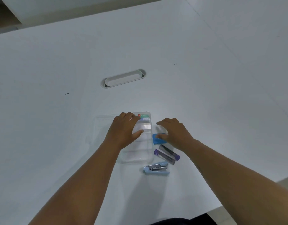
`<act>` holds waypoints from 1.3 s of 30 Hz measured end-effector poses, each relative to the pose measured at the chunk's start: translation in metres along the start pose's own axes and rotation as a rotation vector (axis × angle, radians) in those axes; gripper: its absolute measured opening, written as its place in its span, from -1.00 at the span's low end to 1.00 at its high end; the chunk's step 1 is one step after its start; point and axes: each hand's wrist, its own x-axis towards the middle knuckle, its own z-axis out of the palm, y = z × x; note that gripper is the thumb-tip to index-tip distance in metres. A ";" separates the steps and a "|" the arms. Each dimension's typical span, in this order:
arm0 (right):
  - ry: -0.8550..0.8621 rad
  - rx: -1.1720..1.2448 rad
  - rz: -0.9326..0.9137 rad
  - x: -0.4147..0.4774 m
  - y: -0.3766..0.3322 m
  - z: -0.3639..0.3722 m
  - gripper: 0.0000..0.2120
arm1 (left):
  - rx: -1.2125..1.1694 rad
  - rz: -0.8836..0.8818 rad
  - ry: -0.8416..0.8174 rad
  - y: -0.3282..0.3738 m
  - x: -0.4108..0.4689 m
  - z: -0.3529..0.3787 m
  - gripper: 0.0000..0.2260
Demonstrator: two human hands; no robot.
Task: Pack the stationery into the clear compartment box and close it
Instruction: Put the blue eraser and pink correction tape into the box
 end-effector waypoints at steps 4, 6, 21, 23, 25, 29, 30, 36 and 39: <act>-0.036 -0.096 -0.015 -0.023 0.009 0.011 -0.48 | -0.014 -0.106 -0.098 0.011 -0.022 0.017 -0.29; -0.014 -0.134 -0.028 -0.028 0.011 0.013 -0.48 | 0.006 -0.145 -0.162 0.010 -0.031 0.029 -0.20; 0.272 -0.122 0.120 -0.051 0.055 -0.018 -0.68 | 0.022 -0.017 -0.042 0.061 -0.010 0.030 -0.39; 0.301 -0.081 0.212 -0.065 0.077 -0.026 -0.68 | 0.034 0.068 -0.052 0.077 0.000 0.035 -0.44; 0.311 -0.056 0.280 -0.081 0.096 -0.030 -0.68 | 0.034 0.171 -0.066 0.093 0.009 0.042 -0.50; 0.283 0.000 0.359 -0.104 0.119 -0.031 -0.68 | -0.004 0.269 -0.109 0.116 0.020 0.056 -0.61; 0.274 0.021 0.373 -0.108 0.122 -0.031 -0.68 | -0.011 0.285 -0.122 0.121 0.022 0.059 -0.63; 0.284 0.066 0.360 -0.106 0.127 -0.029 -0.67 | -0.068 0.286 -0.134 0.129 0.029 0.061 -0.75; 0.306 0.071 0.306 -0.090 0.117 -0.032 -0.67 | -0.079 0.219 -0.082 0.121 0.032 0.048 -0.75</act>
